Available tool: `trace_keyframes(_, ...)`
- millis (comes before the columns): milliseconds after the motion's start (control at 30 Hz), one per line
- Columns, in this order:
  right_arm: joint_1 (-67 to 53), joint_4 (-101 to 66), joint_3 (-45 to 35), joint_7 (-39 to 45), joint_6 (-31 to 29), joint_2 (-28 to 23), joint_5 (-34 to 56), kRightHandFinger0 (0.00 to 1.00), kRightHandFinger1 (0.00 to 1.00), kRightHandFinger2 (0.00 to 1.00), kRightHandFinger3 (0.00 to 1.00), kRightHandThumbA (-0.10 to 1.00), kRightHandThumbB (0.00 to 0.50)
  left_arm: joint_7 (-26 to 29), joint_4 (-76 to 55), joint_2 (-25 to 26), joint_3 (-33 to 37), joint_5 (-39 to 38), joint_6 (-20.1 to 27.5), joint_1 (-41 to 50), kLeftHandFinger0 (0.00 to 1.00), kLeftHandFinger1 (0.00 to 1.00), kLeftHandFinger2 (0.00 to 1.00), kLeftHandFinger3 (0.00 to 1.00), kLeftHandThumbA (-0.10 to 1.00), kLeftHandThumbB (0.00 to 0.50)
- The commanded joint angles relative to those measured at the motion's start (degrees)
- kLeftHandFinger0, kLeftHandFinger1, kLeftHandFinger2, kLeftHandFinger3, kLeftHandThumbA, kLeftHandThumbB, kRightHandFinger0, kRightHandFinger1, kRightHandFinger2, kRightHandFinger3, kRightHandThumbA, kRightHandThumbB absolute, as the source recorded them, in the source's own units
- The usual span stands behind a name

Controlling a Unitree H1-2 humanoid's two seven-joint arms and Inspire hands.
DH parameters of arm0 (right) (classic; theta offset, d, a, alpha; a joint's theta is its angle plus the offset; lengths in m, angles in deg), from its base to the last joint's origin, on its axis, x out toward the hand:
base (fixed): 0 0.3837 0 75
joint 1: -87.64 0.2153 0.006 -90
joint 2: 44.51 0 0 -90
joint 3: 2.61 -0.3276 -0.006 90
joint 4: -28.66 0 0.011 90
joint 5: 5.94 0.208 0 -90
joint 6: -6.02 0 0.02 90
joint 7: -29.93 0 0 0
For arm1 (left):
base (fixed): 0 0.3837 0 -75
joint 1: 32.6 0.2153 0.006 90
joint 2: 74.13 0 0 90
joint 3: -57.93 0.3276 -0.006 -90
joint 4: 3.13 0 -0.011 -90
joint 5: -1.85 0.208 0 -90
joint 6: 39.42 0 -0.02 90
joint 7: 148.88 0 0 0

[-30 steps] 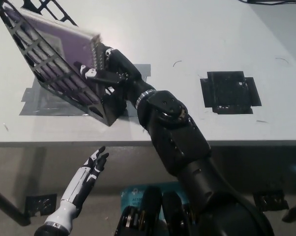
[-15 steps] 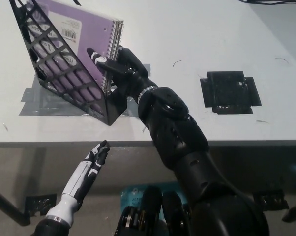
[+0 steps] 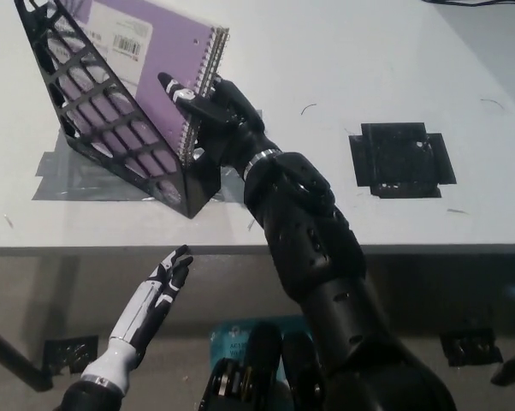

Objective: A shelf with a book inside it is placed on the center of the desk infront of the robot. The robot uses its right hand to grab the book, take it out and hand it to a person.

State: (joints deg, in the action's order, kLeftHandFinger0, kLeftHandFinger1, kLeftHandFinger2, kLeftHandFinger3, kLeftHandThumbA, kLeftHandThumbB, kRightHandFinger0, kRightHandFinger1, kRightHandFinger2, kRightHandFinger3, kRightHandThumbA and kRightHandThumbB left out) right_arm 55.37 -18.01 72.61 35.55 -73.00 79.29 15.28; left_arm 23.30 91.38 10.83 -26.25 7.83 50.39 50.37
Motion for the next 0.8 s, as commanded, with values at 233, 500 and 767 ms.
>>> trace_keyframes(233,9.5,-26.2,-2.0,-5.5,4.8,3.0,12.0,0.00,0.22,0.69,0.88,-0.10,0.120,-0.5,-0.3,1.1,0.5,1.0,2.7,-1.7,1.00,1.00,1.00,1.00,0.97,0.253)
trace_keyframes(500,13.1,-29.9,-5.3,-8.3,5.1,2.0,14.8,0.00,0.24,0.73,0.82,-0.10,0.131,-0.3,-0.7,0.9,0.7,1.3,2.1,-1.6,1.00,1.00,1.00,1.00,0.99,0.279)
trace_keyframes(767,15.0,-31.7,-14.4,-13.5,6.6,-0.4,25.7,0.00,0.32,0.70,1.00,-0.10,0.033,-0.7,-1.0,1.3,0.7,1.3,2.2,-1.5,1.00,1.00,1.00,1.00,0.99,0.237)
